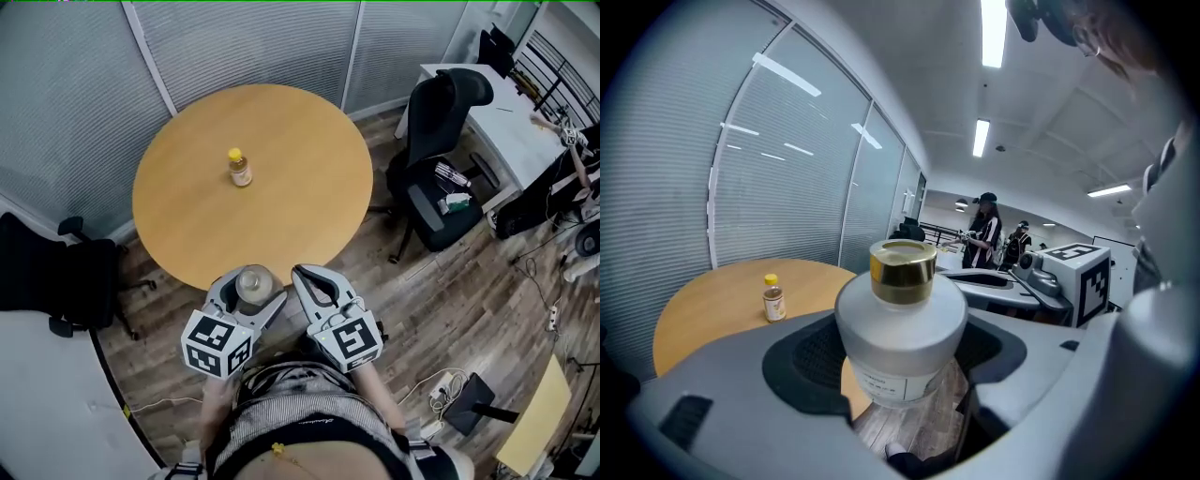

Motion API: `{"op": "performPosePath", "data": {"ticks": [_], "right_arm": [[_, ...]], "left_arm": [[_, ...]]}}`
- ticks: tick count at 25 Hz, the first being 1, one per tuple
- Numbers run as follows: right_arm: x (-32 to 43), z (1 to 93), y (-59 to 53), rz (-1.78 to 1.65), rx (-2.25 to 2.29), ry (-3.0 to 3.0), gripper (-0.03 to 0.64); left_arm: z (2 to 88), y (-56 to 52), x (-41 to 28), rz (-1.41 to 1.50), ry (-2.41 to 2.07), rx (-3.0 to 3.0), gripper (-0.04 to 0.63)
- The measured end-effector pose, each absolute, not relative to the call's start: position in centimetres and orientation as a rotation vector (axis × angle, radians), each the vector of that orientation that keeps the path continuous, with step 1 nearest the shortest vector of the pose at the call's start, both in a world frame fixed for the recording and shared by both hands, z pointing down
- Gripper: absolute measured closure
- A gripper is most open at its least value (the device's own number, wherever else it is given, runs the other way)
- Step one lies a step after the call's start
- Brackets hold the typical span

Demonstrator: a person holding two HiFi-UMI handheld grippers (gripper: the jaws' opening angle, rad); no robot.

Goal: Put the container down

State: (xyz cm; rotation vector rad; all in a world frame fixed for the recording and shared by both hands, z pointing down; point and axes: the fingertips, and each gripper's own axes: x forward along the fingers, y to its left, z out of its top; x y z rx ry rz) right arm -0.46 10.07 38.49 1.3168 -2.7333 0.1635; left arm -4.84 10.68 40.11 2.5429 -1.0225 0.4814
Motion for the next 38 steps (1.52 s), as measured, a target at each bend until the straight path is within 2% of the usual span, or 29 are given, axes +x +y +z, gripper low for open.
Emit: {"op": "performPosePath", "data": {"ticks": [18, 38], "right_arm": [[3.2, 39.7, 7.8, 0.141, 1.114, -2.793, 0.592], [0.5, 38.3, -0.6, 0.09, 1.197, -2.762, 0.592]], "left_arm": [[41.3, 9.2, -2.5, 0.44, -1.176, 2.418, 0.249], [41.4, 0.1, -5.0, 0.412, -1.124, 2.457, 0.249]]}}
